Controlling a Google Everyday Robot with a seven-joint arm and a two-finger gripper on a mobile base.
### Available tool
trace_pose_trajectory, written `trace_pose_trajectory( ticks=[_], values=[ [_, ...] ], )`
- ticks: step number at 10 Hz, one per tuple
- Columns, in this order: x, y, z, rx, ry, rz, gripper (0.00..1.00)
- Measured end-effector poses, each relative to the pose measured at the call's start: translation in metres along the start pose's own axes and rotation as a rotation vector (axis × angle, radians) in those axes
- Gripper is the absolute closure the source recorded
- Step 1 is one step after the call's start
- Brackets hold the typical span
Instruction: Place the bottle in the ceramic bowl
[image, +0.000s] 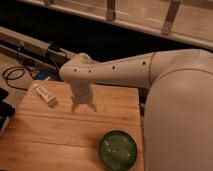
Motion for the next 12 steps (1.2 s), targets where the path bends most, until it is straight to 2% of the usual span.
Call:
trace_pose_trajectory(
  ticks=[2,4,7,9,12],
  values=[
    [-0.001,0.007,-0.006,0.024,-0.048,-0.067,0.35],
    [-0.016,0.034,-0.017,0.042,-0.134,-0.259,0.35],
    [-0.044,0.097,-0.032,0.041,-0.219,-0.484,0.35],
    [-0.055,0.123,-0.039,0.031,-0.263,-0.540,0.35],
    [-0.056,0.117,-0.038,0.039,-0.260,-0.533,0.35]
  ],
)
